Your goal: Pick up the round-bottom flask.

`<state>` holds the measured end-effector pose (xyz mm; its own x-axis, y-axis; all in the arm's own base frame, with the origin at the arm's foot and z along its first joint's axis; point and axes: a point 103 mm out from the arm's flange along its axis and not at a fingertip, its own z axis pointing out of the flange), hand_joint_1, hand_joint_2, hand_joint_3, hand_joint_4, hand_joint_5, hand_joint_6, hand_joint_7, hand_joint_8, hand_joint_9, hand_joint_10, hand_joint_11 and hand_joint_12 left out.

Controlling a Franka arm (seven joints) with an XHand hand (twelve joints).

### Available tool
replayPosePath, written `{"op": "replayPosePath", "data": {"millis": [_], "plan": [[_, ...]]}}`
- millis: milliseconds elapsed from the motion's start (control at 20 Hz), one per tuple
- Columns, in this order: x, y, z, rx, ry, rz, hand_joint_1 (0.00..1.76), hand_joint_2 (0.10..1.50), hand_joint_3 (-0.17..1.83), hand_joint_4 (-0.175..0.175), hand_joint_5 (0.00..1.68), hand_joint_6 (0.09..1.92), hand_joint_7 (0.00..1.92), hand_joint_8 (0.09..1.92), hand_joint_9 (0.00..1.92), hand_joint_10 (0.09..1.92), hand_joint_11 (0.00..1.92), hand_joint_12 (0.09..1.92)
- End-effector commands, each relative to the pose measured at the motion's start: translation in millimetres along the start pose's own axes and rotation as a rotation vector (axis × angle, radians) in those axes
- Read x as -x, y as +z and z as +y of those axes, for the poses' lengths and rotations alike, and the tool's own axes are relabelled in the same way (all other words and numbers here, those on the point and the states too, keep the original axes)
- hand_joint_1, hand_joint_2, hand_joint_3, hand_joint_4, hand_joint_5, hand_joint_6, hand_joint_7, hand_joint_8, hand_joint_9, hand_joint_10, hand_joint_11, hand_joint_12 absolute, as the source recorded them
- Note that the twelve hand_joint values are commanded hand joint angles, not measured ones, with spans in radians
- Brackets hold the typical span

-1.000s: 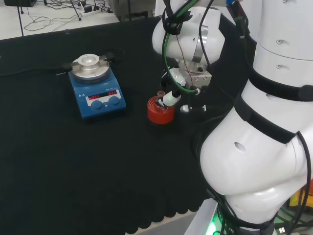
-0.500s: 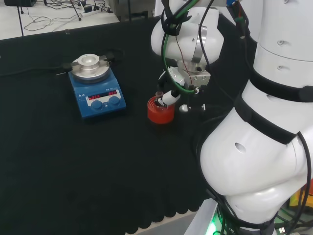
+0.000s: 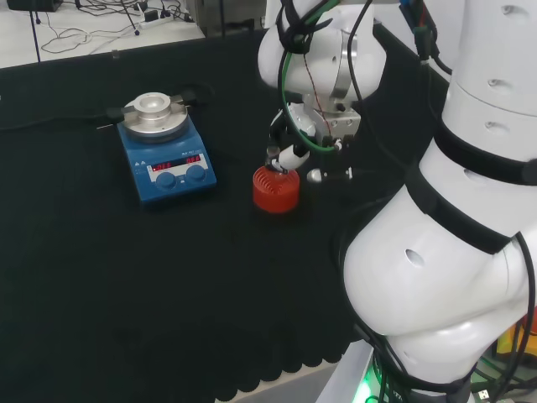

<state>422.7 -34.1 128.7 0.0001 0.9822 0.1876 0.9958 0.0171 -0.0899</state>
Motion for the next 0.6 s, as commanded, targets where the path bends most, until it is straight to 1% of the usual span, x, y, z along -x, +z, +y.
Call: {"op": "replayPosePath", "data": {"millis": [50,350,500,600], "plan": [[-8,-40,7,0.007,0.011,-0.004,1.09,0.68,0.74,0.170,1.13,0.96,0.30,0.71,0.59,0.64,0.30,1.35],[-19,-79,26,0.007,0.024,-0.007,1.09,0.68,0.75,0.168,1.13,0.96,0.29,0.71,0.58,0.63,0.30,1.35],[-23,-88,35,0.013,0.024,-0.004,1.09,0.67,0.76,0.158,1.13,0.97,0.29,0.71,0.58,0.64,0.30,1.35],[-28,-97,47,0.006,0.017,-0.008,1.09,0.67,0.77,0.156,1.13,0.97,0.29,0.71,0.58,0.64,0.30,1.35]]}}
